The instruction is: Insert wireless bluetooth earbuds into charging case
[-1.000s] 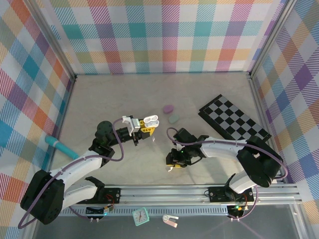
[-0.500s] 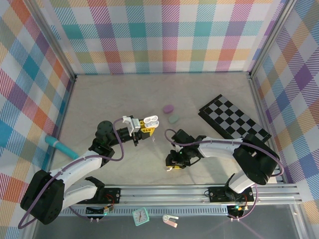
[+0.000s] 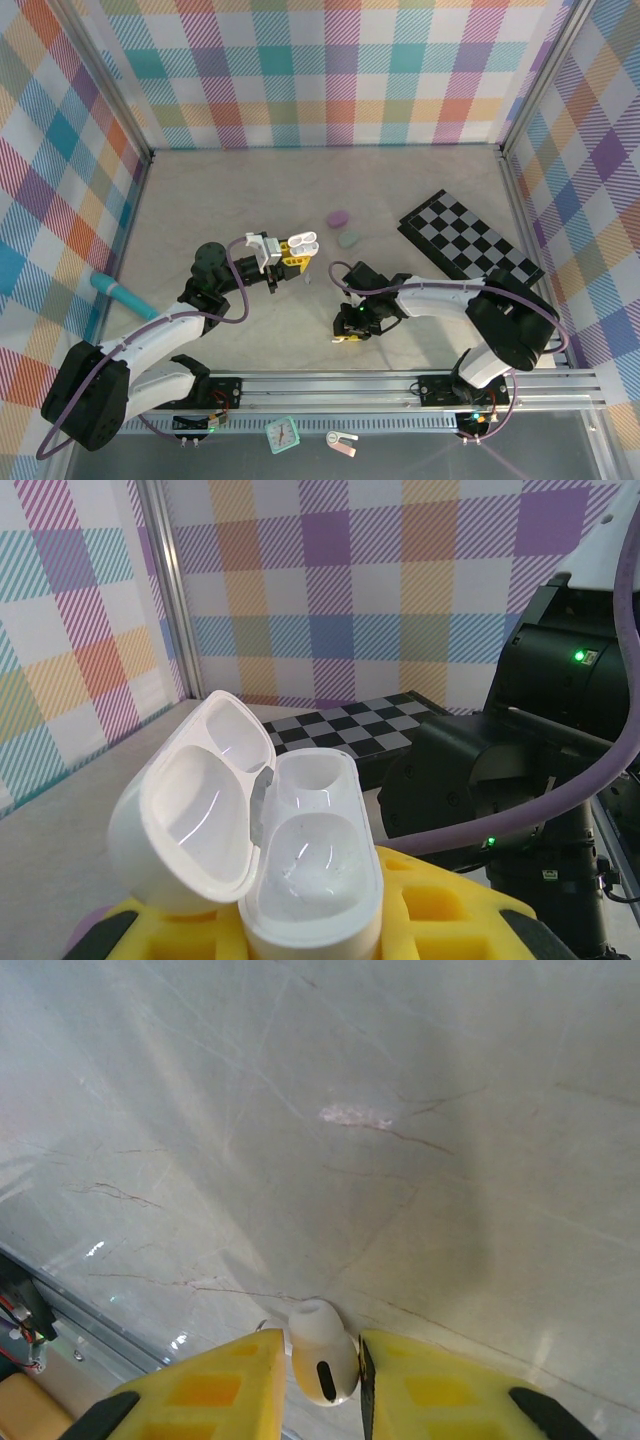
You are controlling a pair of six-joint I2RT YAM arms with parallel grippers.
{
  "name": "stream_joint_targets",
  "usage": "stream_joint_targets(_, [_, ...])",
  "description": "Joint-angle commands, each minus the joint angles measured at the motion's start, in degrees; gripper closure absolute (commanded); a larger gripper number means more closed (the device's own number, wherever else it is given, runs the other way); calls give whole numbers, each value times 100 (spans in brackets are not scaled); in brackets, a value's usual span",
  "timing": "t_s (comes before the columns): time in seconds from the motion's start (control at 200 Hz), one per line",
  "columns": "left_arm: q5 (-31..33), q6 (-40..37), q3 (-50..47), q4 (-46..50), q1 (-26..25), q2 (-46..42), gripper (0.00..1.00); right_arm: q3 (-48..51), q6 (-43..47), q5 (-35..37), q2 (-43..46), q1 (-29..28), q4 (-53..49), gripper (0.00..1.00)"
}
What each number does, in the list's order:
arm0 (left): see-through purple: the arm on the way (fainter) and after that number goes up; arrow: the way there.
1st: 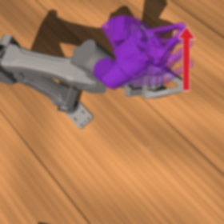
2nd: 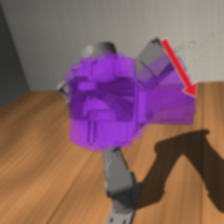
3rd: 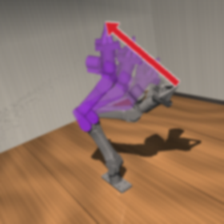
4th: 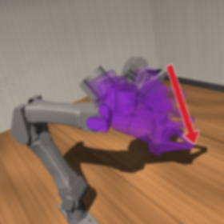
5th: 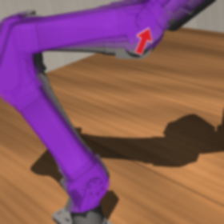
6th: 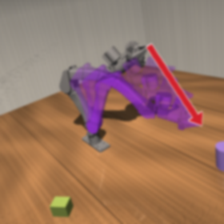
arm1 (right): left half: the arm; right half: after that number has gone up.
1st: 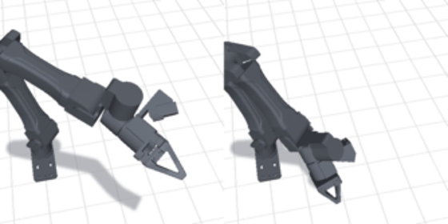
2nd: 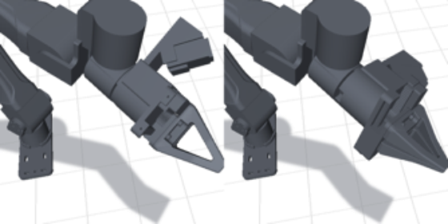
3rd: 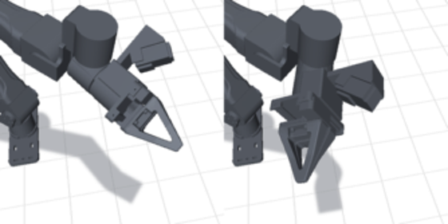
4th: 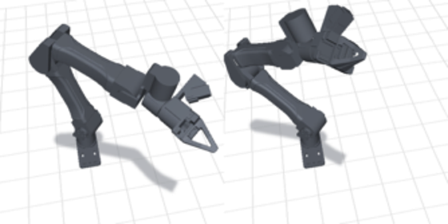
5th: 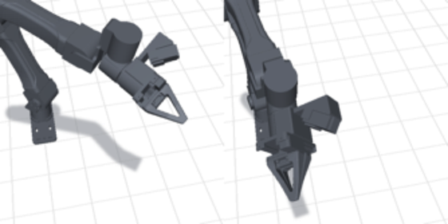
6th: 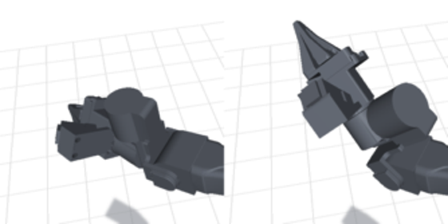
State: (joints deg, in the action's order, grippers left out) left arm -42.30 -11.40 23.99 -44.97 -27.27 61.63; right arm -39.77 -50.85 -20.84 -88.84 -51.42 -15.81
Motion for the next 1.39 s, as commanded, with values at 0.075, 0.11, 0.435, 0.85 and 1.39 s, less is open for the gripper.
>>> stream_joint_targets(0.075, [-41,-95,54,-144,66,-85,90,-60,-87,62,-107,-66,-166,74])
stream_joint_targets(0.11, [-33,-95,54,-152,64,-92,90,-62,-90,72,-107,-61,-163,74])
stream_joint_targets(0.435, [-51,-125,78,-6,68,-101,90,-313,451,754,224,-55,-785,80])
stream_joint_targets(0.85, [-54,-496,271,925,-30,-64,90,-1261,3367,2828,1345,26,-2346,81])
stream_joint_targets(1.39, [-92,-669,500,1563,-295,247,90,-2750,6081,3605,1694,10,-2739,81])
